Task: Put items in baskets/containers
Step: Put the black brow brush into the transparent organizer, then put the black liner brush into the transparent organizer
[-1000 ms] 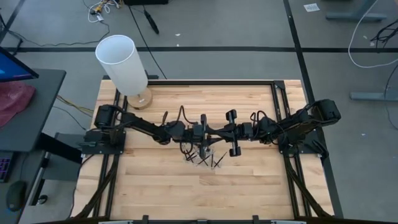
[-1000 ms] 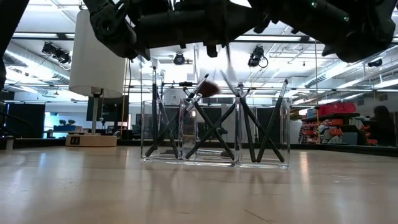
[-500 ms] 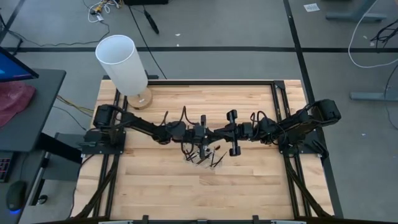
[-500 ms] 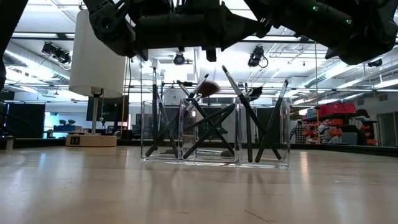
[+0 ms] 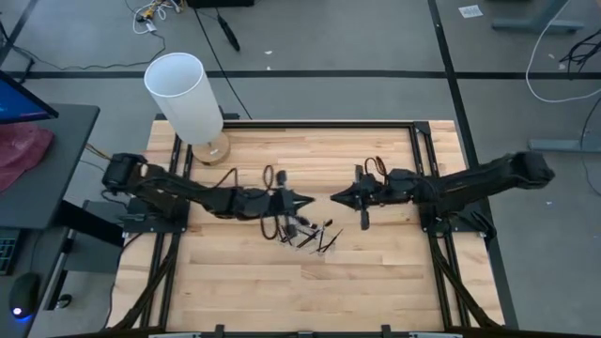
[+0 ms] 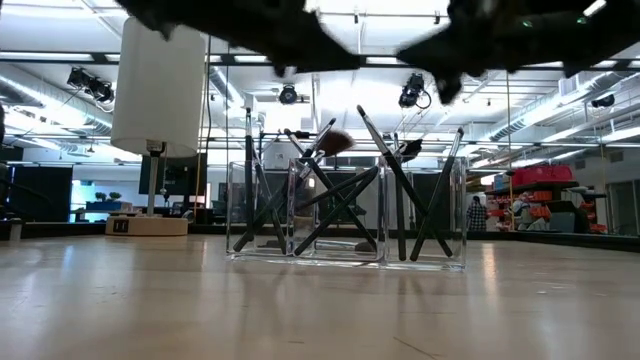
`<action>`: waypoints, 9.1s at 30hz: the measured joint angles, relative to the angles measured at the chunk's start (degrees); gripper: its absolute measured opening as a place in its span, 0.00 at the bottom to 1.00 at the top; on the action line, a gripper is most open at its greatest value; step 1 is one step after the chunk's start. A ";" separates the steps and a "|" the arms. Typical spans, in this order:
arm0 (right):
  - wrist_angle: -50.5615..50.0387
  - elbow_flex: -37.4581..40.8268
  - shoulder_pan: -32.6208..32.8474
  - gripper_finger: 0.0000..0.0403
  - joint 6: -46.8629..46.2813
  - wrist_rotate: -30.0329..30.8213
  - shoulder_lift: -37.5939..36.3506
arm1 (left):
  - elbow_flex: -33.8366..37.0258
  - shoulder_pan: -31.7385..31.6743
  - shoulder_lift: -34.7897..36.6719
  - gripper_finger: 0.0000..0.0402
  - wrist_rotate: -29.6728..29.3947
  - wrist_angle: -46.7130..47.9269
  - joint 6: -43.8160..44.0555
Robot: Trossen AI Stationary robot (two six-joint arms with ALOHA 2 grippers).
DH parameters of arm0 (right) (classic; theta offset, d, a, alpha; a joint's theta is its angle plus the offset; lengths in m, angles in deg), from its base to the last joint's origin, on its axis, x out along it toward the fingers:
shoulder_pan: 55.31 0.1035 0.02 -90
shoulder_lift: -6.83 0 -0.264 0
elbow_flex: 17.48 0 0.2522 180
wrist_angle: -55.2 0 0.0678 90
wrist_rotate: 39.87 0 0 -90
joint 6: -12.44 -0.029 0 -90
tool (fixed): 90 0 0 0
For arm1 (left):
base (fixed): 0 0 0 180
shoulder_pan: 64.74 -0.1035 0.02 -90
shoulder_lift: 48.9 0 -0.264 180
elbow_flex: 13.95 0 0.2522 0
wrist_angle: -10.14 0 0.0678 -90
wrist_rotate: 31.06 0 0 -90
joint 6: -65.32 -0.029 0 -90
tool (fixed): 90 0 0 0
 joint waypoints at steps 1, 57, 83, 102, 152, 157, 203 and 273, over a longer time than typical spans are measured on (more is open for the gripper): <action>-5.49 0.00 -0.39 0.01 -1.72 0.01 -2.09 | 1.96 0.32 1.45 0.01 -1.66 0.07 0.65; -37.68 -13.42 -4.65 0.01 1.25 18.19 -2.77 | 25.31 -2.82 13.62 0.03 -9.64 -12.30 19.92; -11.46 8.55 -6.78 0.01 -5.57 16.86 -2.04 | 7.89 -16.72 -1.53 0.52 5.65 26.41 44.66; -12.31 8.61 -6.47 0.01 -5.29 15.79 -2.05 | -3.57 -14.53 -15.83 0.22 2.75 40.83 45.13; -8.99 8.60 -6.45 0.01 -5.55 8.52 -2.05 | 21.81 -12.04 -18.13 0.04 -2.59 -11.20 28.23; -8.67 8.60 -6.45 0.01 -5.54 6.83 -2.05 | 21.97 -12.28 -13.58 0.04 -0.87 -9.18 25.19; 27.30 3.26 -3.20 0.32 -2.23 4.88 15.15 | 21.30 -6.71 8.14 0.03 11.59 -37.15 10.12; -41.45 -21.66 6.32 0.01 0.61 -10.53 3.96 | 16.50 -6.58 22.05 0.36 -11.41 10.85 20.83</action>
